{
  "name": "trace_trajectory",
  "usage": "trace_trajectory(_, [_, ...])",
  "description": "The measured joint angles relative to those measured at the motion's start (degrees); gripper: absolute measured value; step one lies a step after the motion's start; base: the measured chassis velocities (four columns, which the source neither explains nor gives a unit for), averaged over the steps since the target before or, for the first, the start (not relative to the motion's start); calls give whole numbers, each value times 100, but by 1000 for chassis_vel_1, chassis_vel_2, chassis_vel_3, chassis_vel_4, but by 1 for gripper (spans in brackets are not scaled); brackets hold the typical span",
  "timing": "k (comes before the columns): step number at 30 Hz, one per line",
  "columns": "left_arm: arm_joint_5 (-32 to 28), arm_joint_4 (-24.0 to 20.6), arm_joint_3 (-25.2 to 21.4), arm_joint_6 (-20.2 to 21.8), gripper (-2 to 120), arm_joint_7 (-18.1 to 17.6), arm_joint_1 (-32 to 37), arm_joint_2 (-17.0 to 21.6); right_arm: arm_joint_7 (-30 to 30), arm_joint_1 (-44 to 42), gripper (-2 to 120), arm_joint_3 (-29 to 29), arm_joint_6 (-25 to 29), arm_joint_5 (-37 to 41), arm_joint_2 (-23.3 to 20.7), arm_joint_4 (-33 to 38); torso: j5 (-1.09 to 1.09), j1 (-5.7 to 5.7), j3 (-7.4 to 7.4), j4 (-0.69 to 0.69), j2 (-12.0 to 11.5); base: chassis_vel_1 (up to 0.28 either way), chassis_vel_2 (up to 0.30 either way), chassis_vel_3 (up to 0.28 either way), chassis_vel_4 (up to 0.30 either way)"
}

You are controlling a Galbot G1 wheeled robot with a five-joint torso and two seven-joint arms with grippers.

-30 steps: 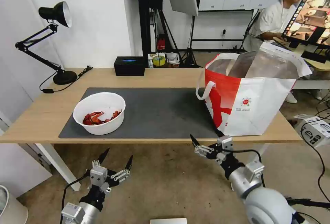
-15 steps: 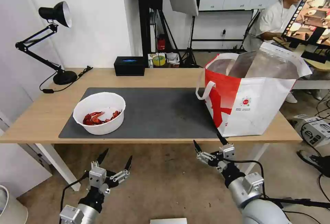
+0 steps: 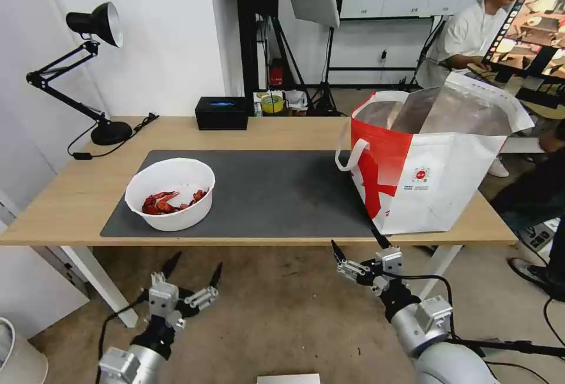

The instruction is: Pick up the trash from the table and place it into the takeout bag.

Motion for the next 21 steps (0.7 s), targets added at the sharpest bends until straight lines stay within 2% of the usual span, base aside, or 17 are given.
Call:
trace_trajectory(3, [-403,-109,-335,228,100,-286,-106,467,1,2,100,0,-2,3,-1,2,-1,0,0,0,0,0,0,0,0])
trace_trajectory(4, [-403,-109,-335,228,100,-286,-106,467,1,2,100,0,-2,3,-1,2,-1,0,0,0,0,0,0,0,0])
trace_trajectory(6, [-737,-152,-567,421,100,-491,-198,861,1,3,100,-1,-3,5,-1,3,-1,0,0,0,0,0,0,0,0])
trace_trajectory(7, [-737,-152,-567,421,100,-491,-198,861,1,3,100,-1,-3,5,-1,3,-1,0,0,0,0,0,0,0,0])
trace_trajectory(10, [-1436,-244,-846,1246,100,-1050,-516,1610,2,5,100,-1,-6,7,-2,4,-2,0,0,1,0,0,0,0,0])
trace_trajectory(11, [-1436,-244,-846,1246,100,-1050,-516,1610,2,5,100,-1,-6,7,-2,4,-2,0,0,1,0,0,0,0,0])
trace_trajectory(13, [-1962,-261,-921,1629,100,-1325,-767,2005,2,5,100,-1,-7,8,-2,5,-1,0,0,0,0,0,0,0,0])
trace_trajectory(14, [-2288,-256,-942,1845,100,-1456,-953,2243,2,6,100,-2,-7,9,-3,5,-1,0,0,0,-1,0,0,0,0])
trace_trajectory(15, [-2288,-256,-942,1845,100,-1456,-953,2243,2,6,100,-2,-7,9,-3,5,-1,0,0,0,-1,0,0,0,0])
trace_trajectory(18, [-3116,-98,-817,2357,100,-1898,-1526,2785,2,7,100,-1,-7,10,-3,5,0,0,1,-1,-1,0,0,0,0])
trace_trajectory(19, [-3116,-98,-817,2357,100,-1898,-1526,2785,2,7,100,-1,-7,10,-3,5,0,0,1,-1,-1,0,0,0,0])
trace_trajectory(21, [-3807,179,-515,2722,100,-2389,-2075,3100,1,8,100,-1,-7,11,-2,5,-1,0,0,-1,-1,0,0,0,0])
